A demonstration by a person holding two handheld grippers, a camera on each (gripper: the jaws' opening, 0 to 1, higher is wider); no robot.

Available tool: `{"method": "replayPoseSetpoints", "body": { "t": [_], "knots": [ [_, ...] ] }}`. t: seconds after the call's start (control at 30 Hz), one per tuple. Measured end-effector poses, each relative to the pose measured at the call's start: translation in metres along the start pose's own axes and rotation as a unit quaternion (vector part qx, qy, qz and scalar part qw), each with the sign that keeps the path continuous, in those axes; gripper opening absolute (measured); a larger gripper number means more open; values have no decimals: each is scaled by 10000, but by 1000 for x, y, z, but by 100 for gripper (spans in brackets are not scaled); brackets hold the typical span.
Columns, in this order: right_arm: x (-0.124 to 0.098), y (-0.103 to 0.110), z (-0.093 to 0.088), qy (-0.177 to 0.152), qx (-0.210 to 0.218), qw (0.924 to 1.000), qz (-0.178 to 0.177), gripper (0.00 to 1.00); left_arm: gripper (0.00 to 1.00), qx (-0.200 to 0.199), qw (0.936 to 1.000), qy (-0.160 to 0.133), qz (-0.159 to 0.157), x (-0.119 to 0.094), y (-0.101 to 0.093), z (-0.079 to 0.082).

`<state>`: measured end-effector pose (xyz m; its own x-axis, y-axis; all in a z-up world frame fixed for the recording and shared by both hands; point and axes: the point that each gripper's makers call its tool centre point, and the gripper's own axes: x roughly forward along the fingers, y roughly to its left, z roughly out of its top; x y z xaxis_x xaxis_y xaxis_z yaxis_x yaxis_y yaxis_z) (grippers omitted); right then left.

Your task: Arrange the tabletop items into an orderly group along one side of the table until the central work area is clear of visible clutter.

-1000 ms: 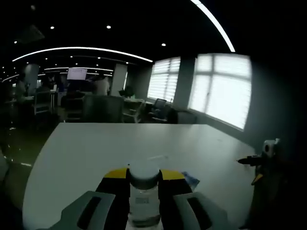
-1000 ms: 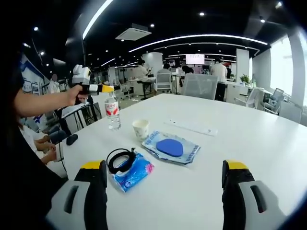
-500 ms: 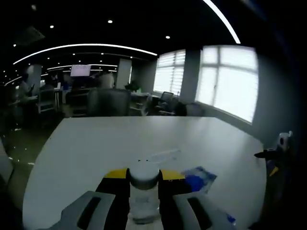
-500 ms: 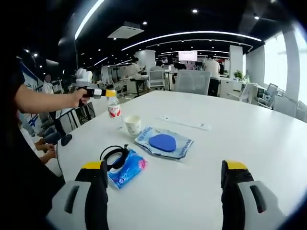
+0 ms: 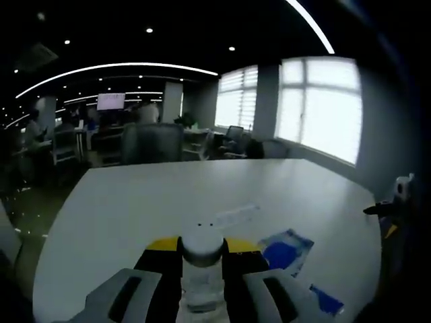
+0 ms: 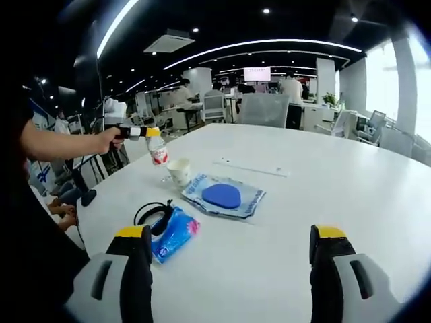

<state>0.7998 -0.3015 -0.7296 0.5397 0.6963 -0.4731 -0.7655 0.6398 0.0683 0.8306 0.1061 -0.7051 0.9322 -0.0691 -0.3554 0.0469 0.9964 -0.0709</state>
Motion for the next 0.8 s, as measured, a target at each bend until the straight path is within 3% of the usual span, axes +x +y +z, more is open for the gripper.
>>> {"method": "replayPoseSetpoints", "body": {
  "t": [0.23,0.8],
  "knots": [
    [5,-2,-3,61,20,10000,18,93,19,107,9999,15,-31,5,2,0],
    [12,3,-9,229,-41,9997,91,92,20,320,9994,2,-116,3,-21,-12]
  ]
}}
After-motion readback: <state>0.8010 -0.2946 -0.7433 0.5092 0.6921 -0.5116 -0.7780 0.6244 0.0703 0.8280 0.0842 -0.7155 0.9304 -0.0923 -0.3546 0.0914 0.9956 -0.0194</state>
